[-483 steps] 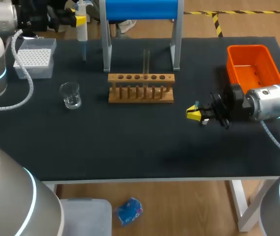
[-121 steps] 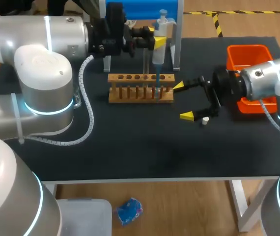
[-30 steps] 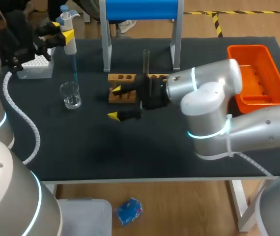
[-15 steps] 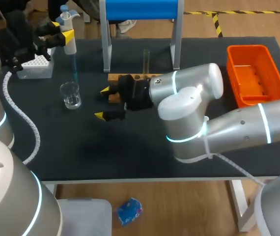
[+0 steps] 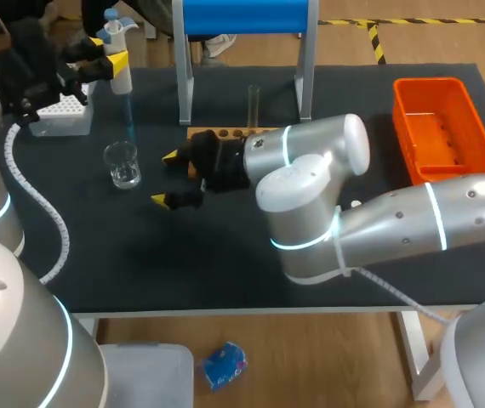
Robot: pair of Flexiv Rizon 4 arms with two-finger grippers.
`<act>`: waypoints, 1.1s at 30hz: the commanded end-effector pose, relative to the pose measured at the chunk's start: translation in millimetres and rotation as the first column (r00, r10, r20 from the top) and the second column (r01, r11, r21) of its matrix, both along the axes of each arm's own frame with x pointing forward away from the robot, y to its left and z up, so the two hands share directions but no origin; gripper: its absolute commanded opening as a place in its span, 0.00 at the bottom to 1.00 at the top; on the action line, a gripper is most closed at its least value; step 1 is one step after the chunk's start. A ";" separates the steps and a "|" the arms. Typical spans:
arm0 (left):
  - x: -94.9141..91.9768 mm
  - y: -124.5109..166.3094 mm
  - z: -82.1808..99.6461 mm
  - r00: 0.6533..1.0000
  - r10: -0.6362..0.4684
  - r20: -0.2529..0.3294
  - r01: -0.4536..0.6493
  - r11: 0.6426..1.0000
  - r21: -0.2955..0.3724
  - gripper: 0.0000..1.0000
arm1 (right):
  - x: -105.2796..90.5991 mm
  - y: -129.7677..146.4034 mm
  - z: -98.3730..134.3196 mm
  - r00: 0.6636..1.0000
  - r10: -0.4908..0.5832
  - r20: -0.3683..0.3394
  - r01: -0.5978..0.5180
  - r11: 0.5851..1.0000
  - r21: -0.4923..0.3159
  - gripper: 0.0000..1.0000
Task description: Invert the test tube, pick up the pipette, mount the tip to pipette, aspirate from beaker and dispense into the tube, eject the tip, return the pipette, and cap with the stopper.
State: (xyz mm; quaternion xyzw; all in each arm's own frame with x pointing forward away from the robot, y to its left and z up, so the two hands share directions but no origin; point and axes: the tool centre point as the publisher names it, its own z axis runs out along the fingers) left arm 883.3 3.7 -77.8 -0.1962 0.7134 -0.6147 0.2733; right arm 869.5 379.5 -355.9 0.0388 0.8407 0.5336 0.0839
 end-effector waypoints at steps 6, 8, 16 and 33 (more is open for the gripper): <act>13.5 -0.1 -15.0 0.999 0.029 0.014 -0.029 0.999 -0.042 0.00 | -0.3 3.0 -2.9 1.000 -0.006 0.004 0.006 1.000 0.004 1.00; 16.6 -0.5 -19.2 0.999 0.032 0.010 -0.031 0.999 -0.044 0.00 | -0.3 3.0 -2.9 1.000 -0.006 0.004 0.006 1.000 0.004 1.00; 21.6 6.5 -32.0 0.998 0.055 -0.011 -0.055 0.998 -0.035 0.00 | -0.3 3.0 -2.9 1.000 -0.006 0.004 0.006 1.000 0.004 1.00; 29.3 29.4 -54.5 0.991 0.125 -0.048 -0.127 0.991 -0.032 0.00 | -0.3 3.0 -2.9 1.000 -0.006 0.004 0.006 1.000 0.004 1.00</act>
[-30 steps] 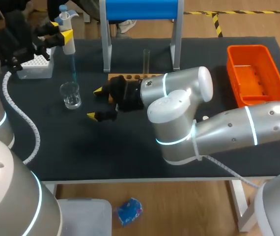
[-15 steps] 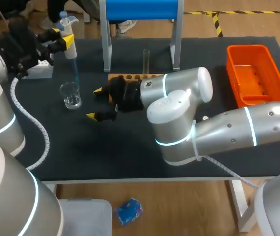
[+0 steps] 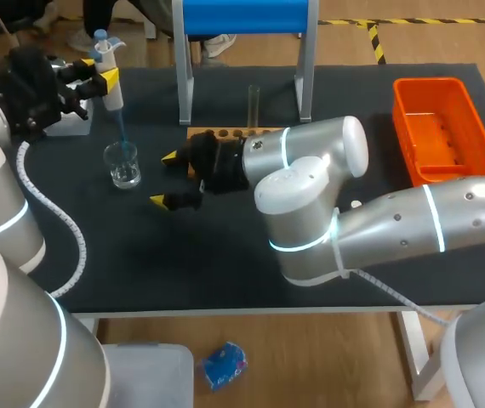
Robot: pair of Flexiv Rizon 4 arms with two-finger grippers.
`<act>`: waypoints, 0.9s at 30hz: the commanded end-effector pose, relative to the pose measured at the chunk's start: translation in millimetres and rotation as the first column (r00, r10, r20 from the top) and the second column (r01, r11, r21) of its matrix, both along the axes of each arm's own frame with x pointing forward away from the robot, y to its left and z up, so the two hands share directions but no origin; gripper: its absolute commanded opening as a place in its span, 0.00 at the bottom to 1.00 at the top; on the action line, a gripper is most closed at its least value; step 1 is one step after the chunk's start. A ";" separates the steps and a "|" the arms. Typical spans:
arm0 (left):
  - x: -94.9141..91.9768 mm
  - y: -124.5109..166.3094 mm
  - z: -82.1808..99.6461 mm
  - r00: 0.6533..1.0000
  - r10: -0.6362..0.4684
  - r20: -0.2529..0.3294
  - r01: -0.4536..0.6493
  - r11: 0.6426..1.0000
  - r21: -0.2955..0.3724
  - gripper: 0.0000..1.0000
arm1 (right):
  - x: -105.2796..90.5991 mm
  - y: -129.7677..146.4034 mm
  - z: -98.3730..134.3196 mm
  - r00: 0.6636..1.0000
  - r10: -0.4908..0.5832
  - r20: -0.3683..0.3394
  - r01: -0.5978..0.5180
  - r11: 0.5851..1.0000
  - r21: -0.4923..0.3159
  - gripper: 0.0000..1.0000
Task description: Invert the test tube, pick up the pipette, mount the tip to pipette, aspirate from beaker and dispense into the tube, eject the tip, return the pipette, and cap with the stopper.
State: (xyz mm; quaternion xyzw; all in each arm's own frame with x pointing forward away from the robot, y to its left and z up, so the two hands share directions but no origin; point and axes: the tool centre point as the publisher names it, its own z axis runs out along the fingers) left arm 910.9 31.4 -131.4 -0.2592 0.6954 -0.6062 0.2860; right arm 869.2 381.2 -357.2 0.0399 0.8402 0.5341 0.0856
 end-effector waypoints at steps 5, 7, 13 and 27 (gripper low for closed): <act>1.7 1.7 -0.8 1.000 0.009 0.007 -0.009 1.000 0.005 0.00 | 0.0 1.3 -1.6 1.000 -0.002 0.002 0.002 1.000 0.002 1.00; 1.7 1.7 -0.8 1.000 0.009 0.007 -0.009 1.000 0.005 0.00 | 0.0 1.3 -1.6 1.000 -0.002 0.002 0.002 1.000 0.002 1.00; 1.7 1.7 -0.8 1.000 0.009 0.007 -0.009 1.000 0.005 0.00 | 0.0 1.3 -1.6 1.000 -0.002 0.002 0.002 1.000 0.002 1.00; 2.2 3.8 -3.4 1.000 0.014 0.010 -0.014 1.000 -0.005 0.00 | 0.0 1.3 -1.6 1.000 -0.002 0.002 0.002 1.000 0.002 1.00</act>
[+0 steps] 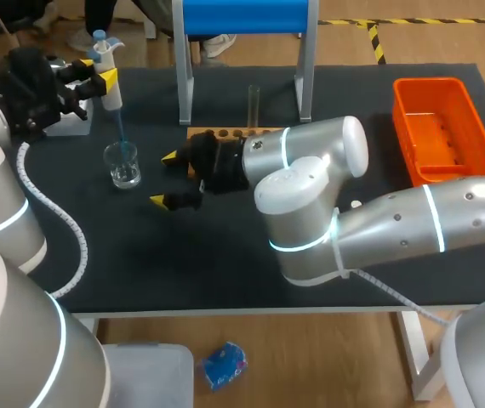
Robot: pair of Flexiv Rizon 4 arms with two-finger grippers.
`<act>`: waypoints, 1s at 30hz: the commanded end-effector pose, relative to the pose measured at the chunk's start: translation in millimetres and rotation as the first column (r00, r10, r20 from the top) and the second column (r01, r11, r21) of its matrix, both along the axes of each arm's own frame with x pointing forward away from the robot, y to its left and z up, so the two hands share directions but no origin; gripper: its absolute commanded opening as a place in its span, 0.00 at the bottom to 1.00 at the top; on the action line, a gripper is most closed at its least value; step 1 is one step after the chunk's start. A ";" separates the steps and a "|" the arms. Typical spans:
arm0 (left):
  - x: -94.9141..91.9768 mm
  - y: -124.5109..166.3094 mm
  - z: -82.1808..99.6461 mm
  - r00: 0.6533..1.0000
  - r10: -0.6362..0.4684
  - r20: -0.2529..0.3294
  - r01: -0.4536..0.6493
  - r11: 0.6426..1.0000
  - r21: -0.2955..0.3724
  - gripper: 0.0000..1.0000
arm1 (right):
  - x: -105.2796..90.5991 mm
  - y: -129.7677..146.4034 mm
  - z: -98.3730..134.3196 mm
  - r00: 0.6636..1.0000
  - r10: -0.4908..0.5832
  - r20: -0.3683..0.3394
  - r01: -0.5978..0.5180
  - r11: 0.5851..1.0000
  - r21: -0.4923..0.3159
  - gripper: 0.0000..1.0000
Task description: Invert the test tube, pick up the pipette, mount the tip to pipette, aspirate from beaker and dispense into the tube, eject the tip, return the pipette, and cap with the stopper.
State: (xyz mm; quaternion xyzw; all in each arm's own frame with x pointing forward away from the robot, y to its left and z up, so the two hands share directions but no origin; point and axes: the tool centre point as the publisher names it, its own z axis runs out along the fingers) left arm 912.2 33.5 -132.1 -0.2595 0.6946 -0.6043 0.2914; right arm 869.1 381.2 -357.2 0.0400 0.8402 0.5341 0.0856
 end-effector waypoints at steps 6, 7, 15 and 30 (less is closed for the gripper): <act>6.6 11.0 -11.5 1.000 0.018 0.025 -0.017 0.999 -0.028 0.00 | 0.0 1.3 -1.6 1.000 -0.002 0.002 0.002 1.000 0.002 1.00; 7.1 11.7 -11.8 0.999 0.013 0.034 -0.012 1.000 -0.027 0.00 | 0.0 1.3 -1.6 1.000 -0.002 0.002 0.002 1.000 0.002 1.00; 10.6 14.0 -24.8 1.000 0.011 0.022 -0.010 0.999 -0.031 0.00 | 0.0 1.3 -1.6 1.000 -0.002 0.002 0.002 1.000 0.002 1.00; 17.5 11.8 -50.4 1.000 0.000 -0.018 -0.001 1.000 -0.017 0.00 | 0.0 1.3 -1.6 1.000 -0.002 0.002 0.002 1.000 0.002 1.00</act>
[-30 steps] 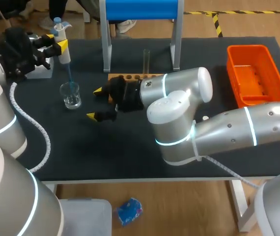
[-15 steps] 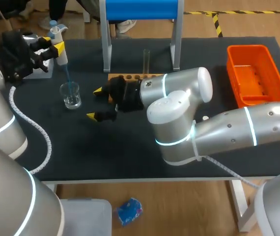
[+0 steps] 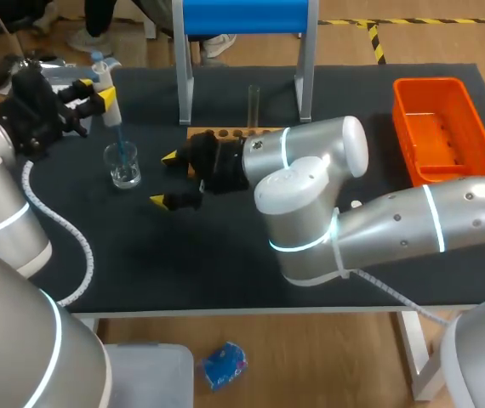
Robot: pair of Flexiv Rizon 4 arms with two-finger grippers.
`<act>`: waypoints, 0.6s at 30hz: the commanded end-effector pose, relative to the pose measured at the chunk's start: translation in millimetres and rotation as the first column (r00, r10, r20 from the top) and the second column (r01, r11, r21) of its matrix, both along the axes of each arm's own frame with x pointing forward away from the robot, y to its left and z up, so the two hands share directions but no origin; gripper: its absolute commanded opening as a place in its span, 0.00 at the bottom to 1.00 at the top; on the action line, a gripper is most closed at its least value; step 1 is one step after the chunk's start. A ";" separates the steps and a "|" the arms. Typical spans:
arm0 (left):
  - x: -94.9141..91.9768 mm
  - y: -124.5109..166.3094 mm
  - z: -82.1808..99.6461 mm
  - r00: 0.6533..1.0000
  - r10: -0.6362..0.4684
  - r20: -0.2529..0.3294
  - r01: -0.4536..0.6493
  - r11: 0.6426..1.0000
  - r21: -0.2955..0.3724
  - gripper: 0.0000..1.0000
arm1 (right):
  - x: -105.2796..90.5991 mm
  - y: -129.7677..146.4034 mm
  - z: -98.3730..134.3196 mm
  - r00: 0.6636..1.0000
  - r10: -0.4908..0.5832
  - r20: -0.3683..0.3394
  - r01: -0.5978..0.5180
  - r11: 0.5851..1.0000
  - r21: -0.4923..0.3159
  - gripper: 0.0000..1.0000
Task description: Invert the test tube, pick up the pipette, mount the tip to pipette, aspirate from beaker and dispense into the tube, eject the tip, return the pipette, and cap with the stopper.
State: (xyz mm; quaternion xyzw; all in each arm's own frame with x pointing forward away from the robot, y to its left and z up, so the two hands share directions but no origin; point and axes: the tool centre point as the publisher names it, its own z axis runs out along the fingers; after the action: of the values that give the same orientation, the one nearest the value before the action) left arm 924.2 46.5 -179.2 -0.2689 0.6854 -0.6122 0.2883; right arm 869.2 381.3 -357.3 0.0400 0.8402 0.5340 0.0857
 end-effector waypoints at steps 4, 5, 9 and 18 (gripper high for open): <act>8.4 -1.8 -6.3 1.000 -0.009 -0.023 0.009 1.000 0.018 0.00 | 0.0 1.3 -1.6 1.000 -0.002 0.002 0.002 1.000 0.002 1.00; 9.2 -1.5 -6.9 1.000 -0.008 -0.024 0.009 1.000 0.018 0.00 | 0.0 1.3 -1.6 1.000 -0.002 0.002 0.002 1.000 0.002 1.00; 11.2 -1.1 -7.8 1.000 -0.009 -0.024 0.009 1.000 0.021 0.00 | 0.0 1.3 -1.6 1.000 -0.002 0.002 0.002 1.000 0.002 1.00; 15.7 0.0 -12.6 1.000 -0.008 -0.019 0.008 1.000 0.016 0.00 | 0.0 1.3 -1.6 1.000 -0.002 0.002 0.002 1.000 0.002 1.00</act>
State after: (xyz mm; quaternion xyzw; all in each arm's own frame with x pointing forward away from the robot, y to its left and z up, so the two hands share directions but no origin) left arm 936.4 46.3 -189.4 -0.2718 0.6948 -0.6033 0.2819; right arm 869.1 381.3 -357.3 0.0400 0.8402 0.5340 0.0857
